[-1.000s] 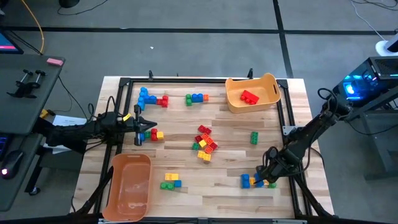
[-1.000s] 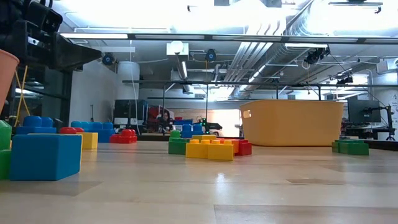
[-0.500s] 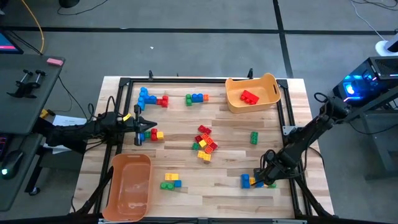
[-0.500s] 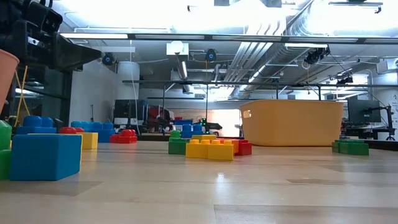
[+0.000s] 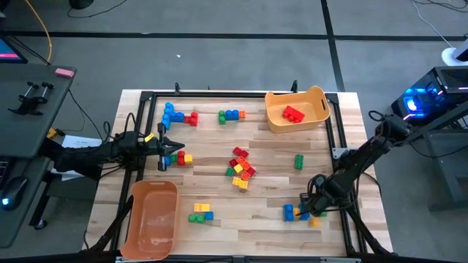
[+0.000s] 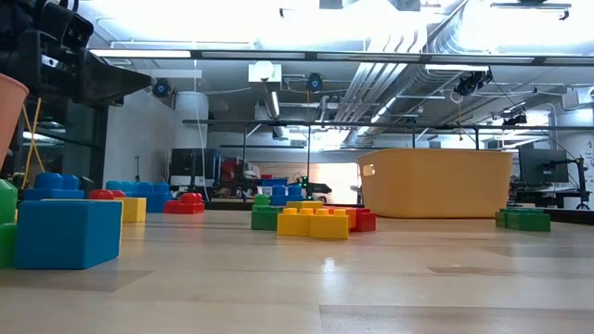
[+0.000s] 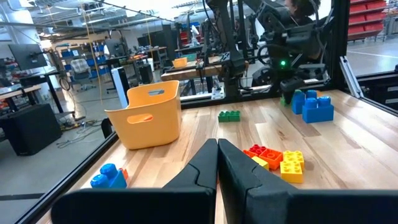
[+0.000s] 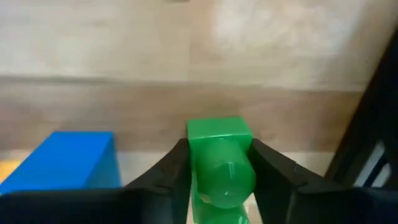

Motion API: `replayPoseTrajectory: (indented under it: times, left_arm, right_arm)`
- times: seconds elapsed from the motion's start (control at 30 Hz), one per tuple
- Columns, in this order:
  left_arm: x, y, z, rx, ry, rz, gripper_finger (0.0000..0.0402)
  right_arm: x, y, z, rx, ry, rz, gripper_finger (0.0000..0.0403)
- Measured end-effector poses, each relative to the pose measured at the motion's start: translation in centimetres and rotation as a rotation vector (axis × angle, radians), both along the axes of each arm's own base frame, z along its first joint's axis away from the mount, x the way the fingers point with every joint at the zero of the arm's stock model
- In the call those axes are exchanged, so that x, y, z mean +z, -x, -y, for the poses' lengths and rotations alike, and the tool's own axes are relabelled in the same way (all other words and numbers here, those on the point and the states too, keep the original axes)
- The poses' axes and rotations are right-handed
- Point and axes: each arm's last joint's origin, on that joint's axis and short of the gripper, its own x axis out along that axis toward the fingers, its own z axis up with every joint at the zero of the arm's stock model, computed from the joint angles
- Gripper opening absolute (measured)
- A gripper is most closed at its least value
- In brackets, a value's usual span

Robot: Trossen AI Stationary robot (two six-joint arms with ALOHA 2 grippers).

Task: Sort blocks by size
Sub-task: Put the green game piece into the yellow bin

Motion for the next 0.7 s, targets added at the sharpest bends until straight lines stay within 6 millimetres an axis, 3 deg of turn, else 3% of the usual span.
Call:
replayPoseTrajectory:
  times: [0.3,0.47,0.6,0.7]
  left_arm:
    - [0.0,0.0,0.0,0.0,0.0,0.0,0.0001]
    - [0.0,0.0,0.0,0.0,0.0,0.0,0.0001]
    - [0.0,0.0,0.0,0.0,0.0,0.0,0.0001]
    - [0.0,0.0,0.0,0.0,0.0,0.0,0.0001]
  right_arm:
    - [0.2,-0.3,0.0,0.026,-0.007,0.048,0.0122]
    - [1.2,0.2,0.5,0.048,-0.006,0.075,0.0122]
    - [4.6,0.4,1.2,0.053,0.075,0.171,0.0122]
    - [8.4,-0.1,2.4,0.048,0.213,0.41,0.0122]
